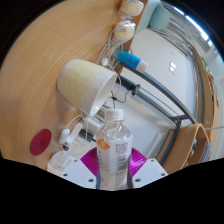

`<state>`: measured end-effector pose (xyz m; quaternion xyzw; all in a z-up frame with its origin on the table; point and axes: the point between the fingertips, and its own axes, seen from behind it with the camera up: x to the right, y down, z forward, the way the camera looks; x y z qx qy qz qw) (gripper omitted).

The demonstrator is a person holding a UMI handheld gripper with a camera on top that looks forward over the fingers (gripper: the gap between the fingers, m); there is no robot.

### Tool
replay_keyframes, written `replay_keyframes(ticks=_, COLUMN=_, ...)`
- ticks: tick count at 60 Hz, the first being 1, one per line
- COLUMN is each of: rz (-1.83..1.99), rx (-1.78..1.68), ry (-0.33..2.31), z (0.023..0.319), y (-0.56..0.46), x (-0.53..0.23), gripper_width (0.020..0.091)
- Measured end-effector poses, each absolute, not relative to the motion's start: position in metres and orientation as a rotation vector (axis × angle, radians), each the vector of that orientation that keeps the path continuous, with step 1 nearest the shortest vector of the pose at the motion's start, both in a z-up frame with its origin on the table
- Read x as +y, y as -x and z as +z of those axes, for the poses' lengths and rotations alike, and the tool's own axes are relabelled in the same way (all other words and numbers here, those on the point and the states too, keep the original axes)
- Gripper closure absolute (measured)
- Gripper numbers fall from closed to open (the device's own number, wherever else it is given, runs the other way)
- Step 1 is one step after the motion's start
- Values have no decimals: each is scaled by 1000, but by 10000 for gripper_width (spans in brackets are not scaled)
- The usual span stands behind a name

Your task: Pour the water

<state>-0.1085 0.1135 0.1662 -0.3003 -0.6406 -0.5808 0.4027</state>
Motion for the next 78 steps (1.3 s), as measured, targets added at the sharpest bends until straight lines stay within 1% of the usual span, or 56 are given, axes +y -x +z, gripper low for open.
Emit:
replay_keyframes(ticks=8, rz=-1542, rx=-1698, ry=682, z=160, y=118, x=117, gripper_width=744)
replay_keyframes(ticks=19, rz=-1640, rx=-1736, ry=561, z=164, y=122, x=123, gripper_width=744)
replay_keyframes(ticks=25, rz=-1622, rx=-1732, ry=572, z=162, y=118, x=123, gripper_width=743)
replay_keyframes(ticks=31, rz=-1530, rx=-1658, ry=660, z=167, y=116, x=119, gripper_width=744)
replay_keyframes(ticks=38, rz=-1322, rx=-1458, ry=905, z=182, y=98, x=115, gripper_width=742)
replay_keyframes(ticks=44, rz=-1029, rx=-1233, ry=1190, z=185, y=71, x=116, gripper_width=743)
replay_keyframes(ticks=49, rz=-783, rx=-999, ry=1374, z=186, y=50, x=117, gripper_width=743)
replay_keyframes(ticks=55, rz=-444, rx=-724, ry=1535, z=180, y=36, x=117, gripper_width=741)
replay_keyframes(ticks=58, rz=-275, rx=-588, ry=1612, z=171, y=31, x=118, gripper_width=744)
replay_keyframes(ticks=59, rz=-248, rx=-506, ry=1635, z=162, y=35, x=110, gripper_width=745)
replay_keyframes(ticks=62, rz=-91, rx=-422, ry=1690, z=155, y=25, x=119, gripper_width=743)
replay_keyframes(ticks=67, rz=55, rx=-273, ry=1716, z=143, y=21, x=121, gripper_width=744)
replay_keyframes(ticks=72, rz=129, rx=-209, ry=1705, z=136, y=19, x=125, gripper_width=744)
replay_keyframes(ticks=78, rz=131, rx=-185, ry=1668, z=138, y=20, x=125, gripper_width=744)
